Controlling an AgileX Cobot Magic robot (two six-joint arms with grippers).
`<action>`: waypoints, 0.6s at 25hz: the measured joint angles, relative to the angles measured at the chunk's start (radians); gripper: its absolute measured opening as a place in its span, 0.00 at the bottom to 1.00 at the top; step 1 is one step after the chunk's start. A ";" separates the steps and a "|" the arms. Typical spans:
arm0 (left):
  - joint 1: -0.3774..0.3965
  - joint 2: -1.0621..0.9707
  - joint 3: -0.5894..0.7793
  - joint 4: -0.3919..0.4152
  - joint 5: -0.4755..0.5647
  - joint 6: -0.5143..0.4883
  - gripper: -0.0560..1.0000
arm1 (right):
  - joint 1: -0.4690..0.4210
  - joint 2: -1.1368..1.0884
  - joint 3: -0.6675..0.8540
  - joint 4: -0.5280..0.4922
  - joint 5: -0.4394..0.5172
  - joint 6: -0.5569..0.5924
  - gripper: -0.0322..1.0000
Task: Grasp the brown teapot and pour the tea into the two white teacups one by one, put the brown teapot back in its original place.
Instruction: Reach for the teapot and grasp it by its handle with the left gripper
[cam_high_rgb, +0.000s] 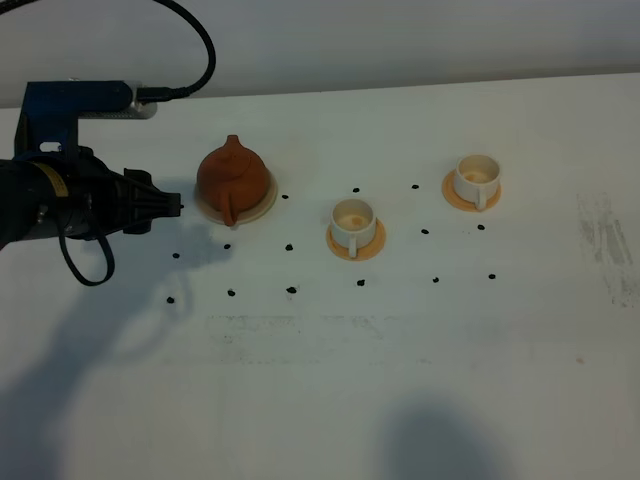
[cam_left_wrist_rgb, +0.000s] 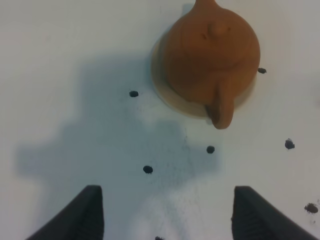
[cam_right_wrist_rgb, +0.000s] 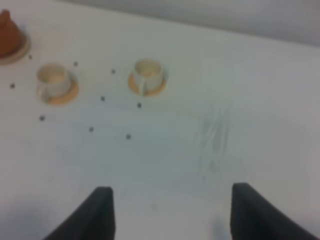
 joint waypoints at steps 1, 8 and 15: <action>0.000 0.002 0.000 0.000 -0.002 0.000 0.57 | 0.000 -0.022 0.030 0.001 -0.003 0.004 0.53; 0.000 0.074 0.000 0.000 -0.016 0.000 0.57 | 0.000 -0.207 0.169 0.012 -0.043 0.009 0.53; 0.000 0.100 0.000 0.000 -0.081 0.000 0.57 | 0.000 -0.343 0.248 0.012 -0.048 0.010 0.53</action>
